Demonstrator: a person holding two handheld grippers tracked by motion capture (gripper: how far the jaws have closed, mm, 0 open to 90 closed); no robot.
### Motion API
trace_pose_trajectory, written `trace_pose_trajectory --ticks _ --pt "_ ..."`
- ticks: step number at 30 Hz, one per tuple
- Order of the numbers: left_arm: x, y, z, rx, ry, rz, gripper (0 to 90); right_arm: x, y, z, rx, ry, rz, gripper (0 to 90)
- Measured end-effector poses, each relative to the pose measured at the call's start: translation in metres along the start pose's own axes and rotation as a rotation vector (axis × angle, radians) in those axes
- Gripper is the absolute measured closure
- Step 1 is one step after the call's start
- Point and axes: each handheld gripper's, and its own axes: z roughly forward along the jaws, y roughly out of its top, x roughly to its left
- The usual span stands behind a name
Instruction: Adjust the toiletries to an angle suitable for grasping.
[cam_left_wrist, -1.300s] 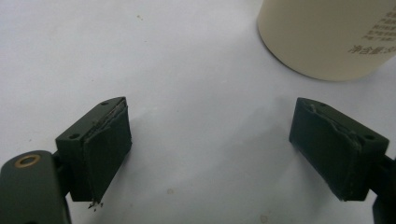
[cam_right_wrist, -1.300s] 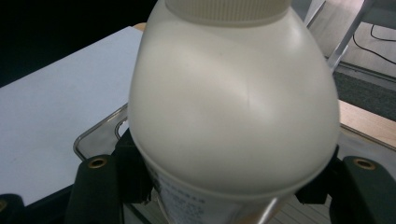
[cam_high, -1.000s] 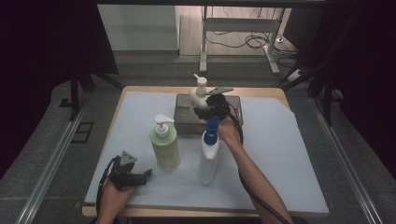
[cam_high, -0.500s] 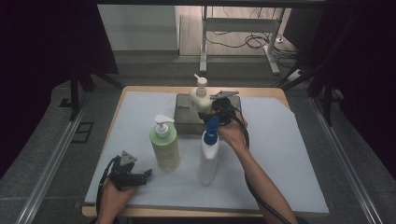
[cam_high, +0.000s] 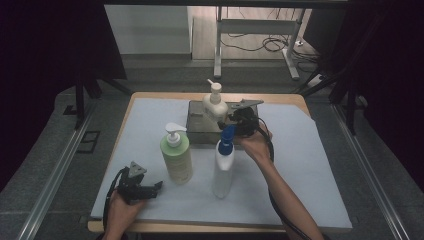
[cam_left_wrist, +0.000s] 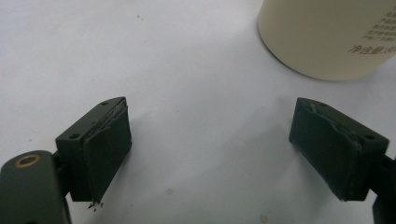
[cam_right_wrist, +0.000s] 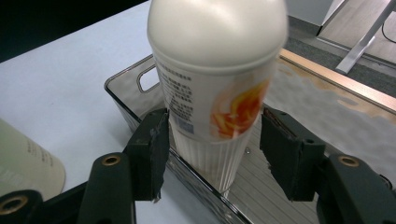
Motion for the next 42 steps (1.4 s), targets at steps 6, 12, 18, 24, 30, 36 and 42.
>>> trace_pose_trajectory --ticks 6,12,18,24,30,36,42 --pt "0.000 0.000 0.000 0.000 0.000 0.000 12.6 -0.009 -0.004 -0.008 -0.001 -0.015 0.025 44.6" --pt "0.000 0.000 0.000 0.000 0.000 0.000 12.6 -0.020 -0.007 -0.009 -0.002 -0.044 0.055 55.9" --pt "0.000 0.000 0.000 0.000 0.000 0.000 12.6 -0.029 -0.011 -0.001 0.013 -0.055 0.074 70.8" --pt "0.000 0.000 0.000 0.000 0.000 0.000 12.6 -0.030 -0.014 0.012 0.038 -0.056 0.081 82.7" --pt "0.000 0.000 0.000 0.000 0.000 0.000 12.6 -0.030 -0.014 0.027 0.049 -0.066 0.091 86.1" --pt "0.000 0.000 0.000 0.000 0.000 0.000 12.6 -0.029 -0.014 0.037 0.053 -0.048 0.121 87.8" --pt "0.000 0.000 0.000 0.000 0.000 0.000 12.6 -0.028 -0.015 0.040 0.064 -0.031 0.132 88.8"
